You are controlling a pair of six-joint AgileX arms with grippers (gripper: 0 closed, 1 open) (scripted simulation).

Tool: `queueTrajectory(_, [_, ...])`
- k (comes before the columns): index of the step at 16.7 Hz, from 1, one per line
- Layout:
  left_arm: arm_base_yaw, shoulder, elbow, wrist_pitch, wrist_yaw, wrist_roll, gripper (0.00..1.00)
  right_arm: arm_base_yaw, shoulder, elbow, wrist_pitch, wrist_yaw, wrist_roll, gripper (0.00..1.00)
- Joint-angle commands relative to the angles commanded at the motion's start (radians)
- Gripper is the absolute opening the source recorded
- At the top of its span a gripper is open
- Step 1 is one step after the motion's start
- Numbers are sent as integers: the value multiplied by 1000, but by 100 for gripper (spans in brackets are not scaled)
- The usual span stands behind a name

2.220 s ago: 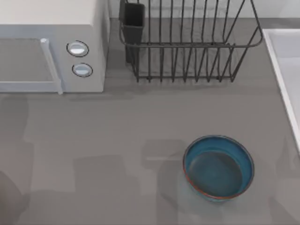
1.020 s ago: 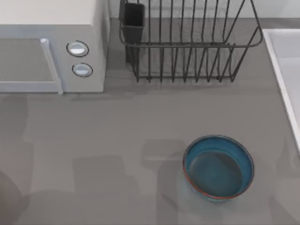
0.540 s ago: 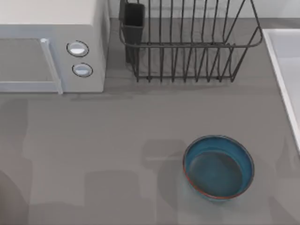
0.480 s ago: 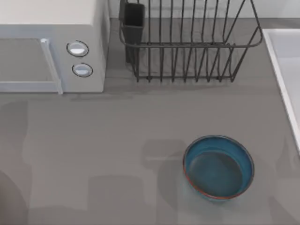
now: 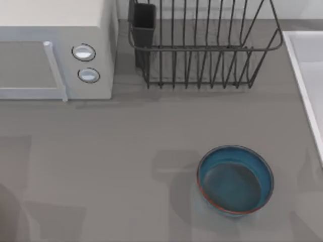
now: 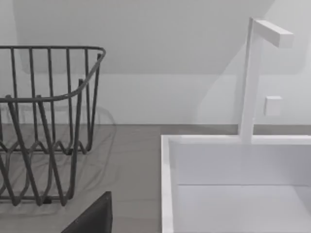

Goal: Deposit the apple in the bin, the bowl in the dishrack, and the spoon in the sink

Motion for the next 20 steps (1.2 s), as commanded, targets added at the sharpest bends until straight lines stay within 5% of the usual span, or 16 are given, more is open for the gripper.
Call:
queueTrajectory(11, [-67,-635,-430,511,153,1397,100,0,0,0,0,0,0,100])
queueTrajectory(16, [-94,-830,-578,696,199,1756,100,0,0,0,0,0,0,100])
queueTrajectory(20, [-103,-895,-629,756,216,1853,100,0,0,0,0,0,0,100])
